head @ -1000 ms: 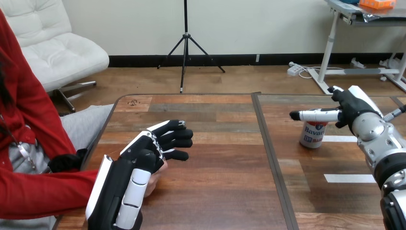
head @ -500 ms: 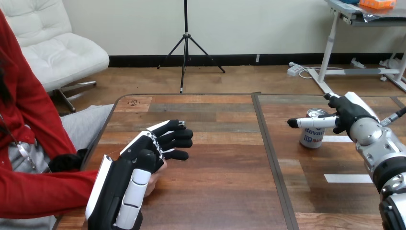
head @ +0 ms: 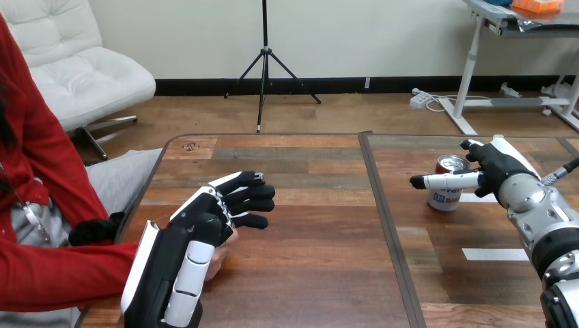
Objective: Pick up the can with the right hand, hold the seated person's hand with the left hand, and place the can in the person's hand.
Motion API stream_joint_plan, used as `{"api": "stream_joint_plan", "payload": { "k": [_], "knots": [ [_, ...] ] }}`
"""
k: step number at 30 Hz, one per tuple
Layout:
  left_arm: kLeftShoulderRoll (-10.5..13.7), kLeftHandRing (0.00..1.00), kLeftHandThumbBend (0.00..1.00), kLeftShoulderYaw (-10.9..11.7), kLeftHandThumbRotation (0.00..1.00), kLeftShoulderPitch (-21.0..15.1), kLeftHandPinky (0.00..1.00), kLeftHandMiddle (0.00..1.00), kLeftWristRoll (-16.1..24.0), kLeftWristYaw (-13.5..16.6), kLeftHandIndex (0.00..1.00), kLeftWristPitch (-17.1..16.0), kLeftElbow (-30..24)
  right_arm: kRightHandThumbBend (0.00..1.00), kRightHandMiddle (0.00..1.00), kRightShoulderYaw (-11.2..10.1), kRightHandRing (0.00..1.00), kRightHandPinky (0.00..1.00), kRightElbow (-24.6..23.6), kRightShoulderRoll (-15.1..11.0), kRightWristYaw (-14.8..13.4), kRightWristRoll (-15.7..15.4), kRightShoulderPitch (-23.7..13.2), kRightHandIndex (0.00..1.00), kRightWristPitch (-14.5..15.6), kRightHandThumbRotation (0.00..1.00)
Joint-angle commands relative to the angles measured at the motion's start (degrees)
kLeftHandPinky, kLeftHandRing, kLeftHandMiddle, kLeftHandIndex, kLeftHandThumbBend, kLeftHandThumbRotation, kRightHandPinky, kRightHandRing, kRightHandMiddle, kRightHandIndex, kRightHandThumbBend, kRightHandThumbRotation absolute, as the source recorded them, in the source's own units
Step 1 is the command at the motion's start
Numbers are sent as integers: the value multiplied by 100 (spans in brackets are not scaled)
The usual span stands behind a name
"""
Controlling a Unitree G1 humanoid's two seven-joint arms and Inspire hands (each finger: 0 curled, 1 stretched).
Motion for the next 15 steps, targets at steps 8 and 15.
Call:
{"api": "stream_joint_plan", "payload": {
  "k": [8,15],
  "knots": [
    [-68,70,60,108,97,-179,64,71,52,38,72,-128,-146,100,90,68,85,70,-83,86,-69,-46,-148,94,-7,33],
    [-71,70,61,110,97,-181,64,71,60,40,72,-142,-133,100,90,112,85,70,-91,81,-100,-82,-124,92,-63,29]
  ]
}}
